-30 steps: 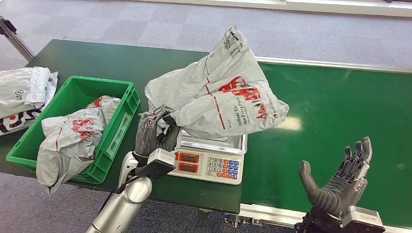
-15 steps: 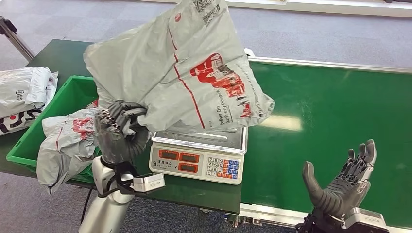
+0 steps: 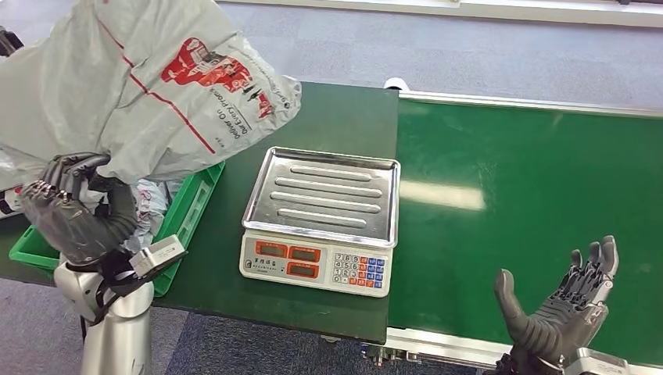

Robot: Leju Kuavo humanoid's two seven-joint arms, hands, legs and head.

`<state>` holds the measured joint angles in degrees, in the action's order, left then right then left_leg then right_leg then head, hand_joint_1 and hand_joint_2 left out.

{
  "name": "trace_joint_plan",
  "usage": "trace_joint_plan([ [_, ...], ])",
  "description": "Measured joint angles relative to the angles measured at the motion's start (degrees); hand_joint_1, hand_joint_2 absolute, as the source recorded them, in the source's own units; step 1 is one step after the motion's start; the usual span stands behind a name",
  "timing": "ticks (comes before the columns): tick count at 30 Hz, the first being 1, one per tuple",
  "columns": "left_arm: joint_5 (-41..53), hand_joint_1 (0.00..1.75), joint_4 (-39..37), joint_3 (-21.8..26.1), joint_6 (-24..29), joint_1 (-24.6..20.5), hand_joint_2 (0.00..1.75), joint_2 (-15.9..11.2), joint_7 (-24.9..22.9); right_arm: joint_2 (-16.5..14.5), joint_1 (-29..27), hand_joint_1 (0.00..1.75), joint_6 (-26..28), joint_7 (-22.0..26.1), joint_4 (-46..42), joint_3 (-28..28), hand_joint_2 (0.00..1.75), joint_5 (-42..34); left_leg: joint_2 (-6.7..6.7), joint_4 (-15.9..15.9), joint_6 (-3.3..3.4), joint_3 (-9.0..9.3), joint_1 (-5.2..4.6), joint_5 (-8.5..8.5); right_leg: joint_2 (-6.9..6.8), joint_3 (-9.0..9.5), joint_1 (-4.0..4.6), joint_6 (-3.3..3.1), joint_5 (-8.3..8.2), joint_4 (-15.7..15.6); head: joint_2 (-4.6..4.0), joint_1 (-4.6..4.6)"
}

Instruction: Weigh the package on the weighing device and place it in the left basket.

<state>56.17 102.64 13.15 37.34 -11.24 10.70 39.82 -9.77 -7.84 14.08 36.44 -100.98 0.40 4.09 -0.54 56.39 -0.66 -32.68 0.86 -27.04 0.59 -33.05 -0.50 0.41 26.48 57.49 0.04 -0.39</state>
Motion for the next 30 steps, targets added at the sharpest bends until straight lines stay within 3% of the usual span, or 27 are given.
trace_joint_plan([
  [10, 6.5, 1.75, 5.1, 9.5, 0.0, 2.3, 1.75, 1.6, 0.0, 0.5, -1.4, 0.0, 0.8, -0.5, -1.7, -0.8, 1.75, -0.6, -0.04, 0.0, 0.0, 0.0, 0.01, 0.0, -0.01, 0.0, 0.01, -0.01, 0.02, 0.0, 0.0, 0.01],
  [25, 8.8, 1.75, 4.9, 12.8, 0.0, 2.4, 1.75, 2.9, -0.7, 0.6, -1.8, 0.0, 0.8, -0.5, -2.0, -0.9, 1.75, 0.0, -0.05, 0.0, 0.0, 0.02, 0.01, 0.0, -0.01, 0.01, 0.01, 0.0, 0.02, 0.0, 0.0, 0.0],
  [27, 12.1, 1.75, 3.8, 13.7, 0.0, 2.5, 1.75, 3.1, -5.3, 0.4, -2.0, 0.0, 0.3, -0.5, -2.1, -0.9, 1.75, 0.8, -0.04, 0.0, 0.0, 0.02, 0.01, 0.0, -0.01, 0.01, 0.01, 0.0, 0.02, 0.0, 0.0, 0.0],
  [30, 16.0, 1.75, 0.0, 13.2, -0.7, 3.6, 1.75, 1.1, -20.7, -0.1, -2.2, 0.0, -0.7, -0.5, -2.4, -1.2, 1.75, 2.0, 0.03, 0.0, 0.0, 0.05, 0.01, 0.0, 0.01, -0.01, 0.01, 0.0, 0.02, 0.0, 0.0, 0.0],
])
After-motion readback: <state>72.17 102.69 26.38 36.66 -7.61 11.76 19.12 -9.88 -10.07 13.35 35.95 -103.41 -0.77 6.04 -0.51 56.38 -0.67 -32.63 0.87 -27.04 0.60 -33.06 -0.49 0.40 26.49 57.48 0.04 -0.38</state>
